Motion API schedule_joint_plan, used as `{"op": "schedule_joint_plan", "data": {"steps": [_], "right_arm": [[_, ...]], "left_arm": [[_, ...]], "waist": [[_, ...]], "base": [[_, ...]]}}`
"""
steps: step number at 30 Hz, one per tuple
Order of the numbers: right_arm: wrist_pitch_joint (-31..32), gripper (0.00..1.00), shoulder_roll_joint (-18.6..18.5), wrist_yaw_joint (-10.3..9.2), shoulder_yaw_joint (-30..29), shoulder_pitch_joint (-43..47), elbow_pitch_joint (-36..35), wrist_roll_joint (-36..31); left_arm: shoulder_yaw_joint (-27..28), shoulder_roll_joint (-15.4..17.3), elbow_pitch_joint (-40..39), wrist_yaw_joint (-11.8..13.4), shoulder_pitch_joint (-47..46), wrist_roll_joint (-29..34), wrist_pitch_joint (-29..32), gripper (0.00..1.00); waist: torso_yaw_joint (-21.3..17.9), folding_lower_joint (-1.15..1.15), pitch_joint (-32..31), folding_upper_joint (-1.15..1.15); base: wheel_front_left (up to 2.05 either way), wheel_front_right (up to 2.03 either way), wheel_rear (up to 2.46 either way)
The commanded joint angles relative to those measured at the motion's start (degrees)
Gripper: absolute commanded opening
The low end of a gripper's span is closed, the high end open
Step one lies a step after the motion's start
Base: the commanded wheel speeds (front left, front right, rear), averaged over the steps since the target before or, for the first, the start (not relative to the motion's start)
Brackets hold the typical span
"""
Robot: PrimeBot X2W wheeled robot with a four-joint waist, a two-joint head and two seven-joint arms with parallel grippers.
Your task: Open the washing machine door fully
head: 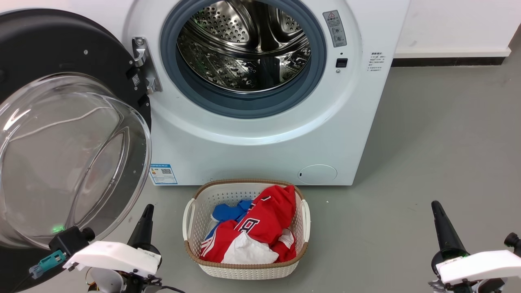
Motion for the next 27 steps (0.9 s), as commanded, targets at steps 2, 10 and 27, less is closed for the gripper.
{"op": "schedule_joint_plan", "data": {"steps": [2,10,27], "right_arm": [[0.40,0.00,-0.47,0.01,-0.03,-1.77,0.11,3.21],[0.92,0.00,-0.49,0.01,-0.10,-2.55,1.07,7.98],[2.08,0.00,-0.47,0.01,-0.34,-4.34,3.25,18.20]], "left_arm": [[1.32,-0.34,-0.26,-0.83,-1.63,-2.27,0.56,0.00],[2.76,-1.48,0.14,-1.73,-1.83,-5.75,1.40,0.00],[5.96,-3.96,1.06,-3.65,-2.09,-13.32,3.36,0.00]], "waist": [[0.01,0.00,0.04,0.00],[0.03,0.00,0.14,0.00],[0.08,0.00,0.38,0.00]], "base": [[0.00,0.00,0.00],[0.00,0.00,0.00],[0.00,0.00,0.00]]}}
